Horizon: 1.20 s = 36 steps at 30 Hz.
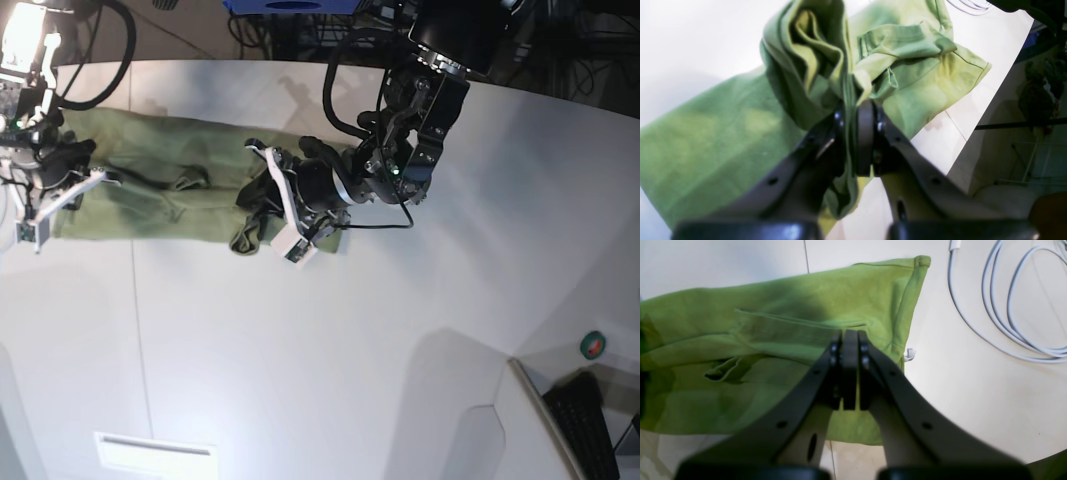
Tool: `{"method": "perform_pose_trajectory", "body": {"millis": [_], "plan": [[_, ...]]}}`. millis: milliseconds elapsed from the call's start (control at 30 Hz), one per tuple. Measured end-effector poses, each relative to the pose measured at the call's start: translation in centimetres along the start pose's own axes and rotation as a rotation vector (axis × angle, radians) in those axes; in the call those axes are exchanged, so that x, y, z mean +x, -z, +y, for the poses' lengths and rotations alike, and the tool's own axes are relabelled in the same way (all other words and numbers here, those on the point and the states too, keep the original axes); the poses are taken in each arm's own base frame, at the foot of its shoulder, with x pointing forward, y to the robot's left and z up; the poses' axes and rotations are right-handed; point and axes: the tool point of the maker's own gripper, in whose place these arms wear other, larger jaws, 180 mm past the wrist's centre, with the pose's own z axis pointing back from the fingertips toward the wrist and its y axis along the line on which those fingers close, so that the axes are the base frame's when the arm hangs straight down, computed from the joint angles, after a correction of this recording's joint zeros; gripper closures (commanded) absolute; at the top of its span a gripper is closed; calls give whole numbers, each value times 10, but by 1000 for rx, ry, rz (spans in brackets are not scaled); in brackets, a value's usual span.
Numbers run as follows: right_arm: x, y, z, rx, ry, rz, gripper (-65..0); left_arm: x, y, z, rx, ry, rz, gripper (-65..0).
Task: Layout the t-shirt on the table in an organized manner, then fold the t-shirt properly
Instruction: 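Fold the held end over the strip's middle with the left gripper, then release the folded end and raise the left gripper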
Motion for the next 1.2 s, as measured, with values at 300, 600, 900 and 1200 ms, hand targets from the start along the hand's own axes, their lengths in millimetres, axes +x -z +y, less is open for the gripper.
{"method": "perform_pose_trajectory", "body": {"millis": [300,600,900,1200], "plan": [[0,0,0,0,0,0,0,1,1,-2,-4,-2,-3,-313],[0,0,0,0,0,0,0,6,5,-9,-19,-8,-17,-466],[0,0,1,1,1,-2,0,34,-1,-40,-72,71,-85,-464],[1,0,0,0,-1,-2,0,21,-83,68,249,-85,-185,0]]}}
